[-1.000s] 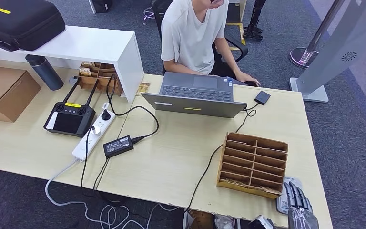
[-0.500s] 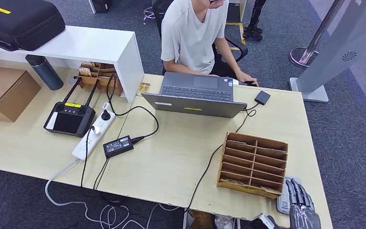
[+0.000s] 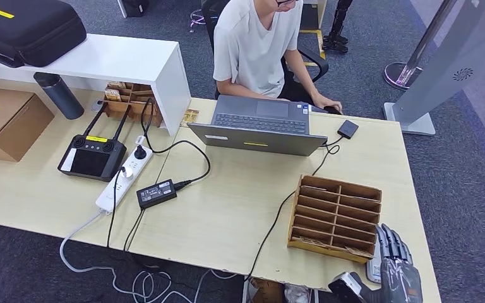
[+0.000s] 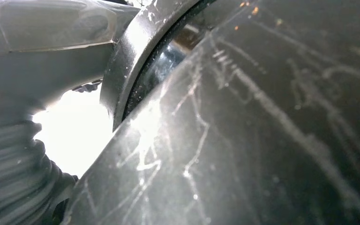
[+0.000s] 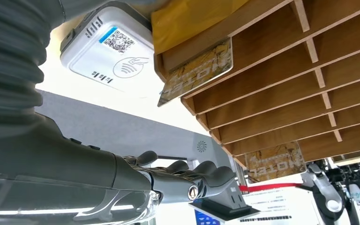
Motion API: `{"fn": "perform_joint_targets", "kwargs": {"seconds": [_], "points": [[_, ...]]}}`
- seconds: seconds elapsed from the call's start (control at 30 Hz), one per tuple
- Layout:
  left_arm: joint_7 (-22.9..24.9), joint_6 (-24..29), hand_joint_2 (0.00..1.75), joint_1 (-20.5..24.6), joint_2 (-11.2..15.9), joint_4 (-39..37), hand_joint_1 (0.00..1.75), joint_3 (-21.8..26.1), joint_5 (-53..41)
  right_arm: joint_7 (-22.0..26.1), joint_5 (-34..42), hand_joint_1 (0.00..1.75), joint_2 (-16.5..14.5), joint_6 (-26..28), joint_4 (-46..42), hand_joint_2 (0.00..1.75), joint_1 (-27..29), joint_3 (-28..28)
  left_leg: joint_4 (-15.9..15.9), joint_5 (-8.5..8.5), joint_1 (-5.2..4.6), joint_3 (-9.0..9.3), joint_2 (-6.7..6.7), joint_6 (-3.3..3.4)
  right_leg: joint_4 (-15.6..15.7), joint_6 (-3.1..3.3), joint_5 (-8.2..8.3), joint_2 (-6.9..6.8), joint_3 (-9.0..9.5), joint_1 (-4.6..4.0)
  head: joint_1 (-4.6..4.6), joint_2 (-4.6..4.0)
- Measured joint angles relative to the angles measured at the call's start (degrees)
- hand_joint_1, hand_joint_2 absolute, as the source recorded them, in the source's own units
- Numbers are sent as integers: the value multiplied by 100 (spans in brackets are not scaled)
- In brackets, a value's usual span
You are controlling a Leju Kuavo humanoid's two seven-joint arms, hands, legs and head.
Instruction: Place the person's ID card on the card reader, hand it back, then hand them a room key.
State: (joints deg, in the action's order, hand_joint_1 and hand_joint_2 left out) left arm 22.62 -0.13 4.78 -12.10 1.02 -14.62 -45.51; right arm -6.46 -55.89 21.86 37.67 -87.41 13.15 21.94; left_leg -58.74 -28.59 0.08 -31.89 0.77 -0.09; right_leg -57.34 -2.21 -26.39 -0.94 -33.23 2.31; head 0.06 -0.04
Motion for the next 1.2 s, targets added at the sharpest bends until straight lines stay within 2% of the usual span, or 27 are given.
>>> {"fn": "perform_joint_targets", "kwargs": {"seconds": [1.07,1.2], "points": [[0,-42,175,3,-4,-5,0,0,0,235,64,0,-248,-86,245,175,-318,301,0,0,0,-1,0,0,0,0,0,0,1,0,1,0],[-43,-485,175,33,91,-5,0,-3,40,255,61,175,-292,-108,269,175,-385,355,1,0,1,-2,0,0,-1,0,0,0,1,-1,0,0]]}}
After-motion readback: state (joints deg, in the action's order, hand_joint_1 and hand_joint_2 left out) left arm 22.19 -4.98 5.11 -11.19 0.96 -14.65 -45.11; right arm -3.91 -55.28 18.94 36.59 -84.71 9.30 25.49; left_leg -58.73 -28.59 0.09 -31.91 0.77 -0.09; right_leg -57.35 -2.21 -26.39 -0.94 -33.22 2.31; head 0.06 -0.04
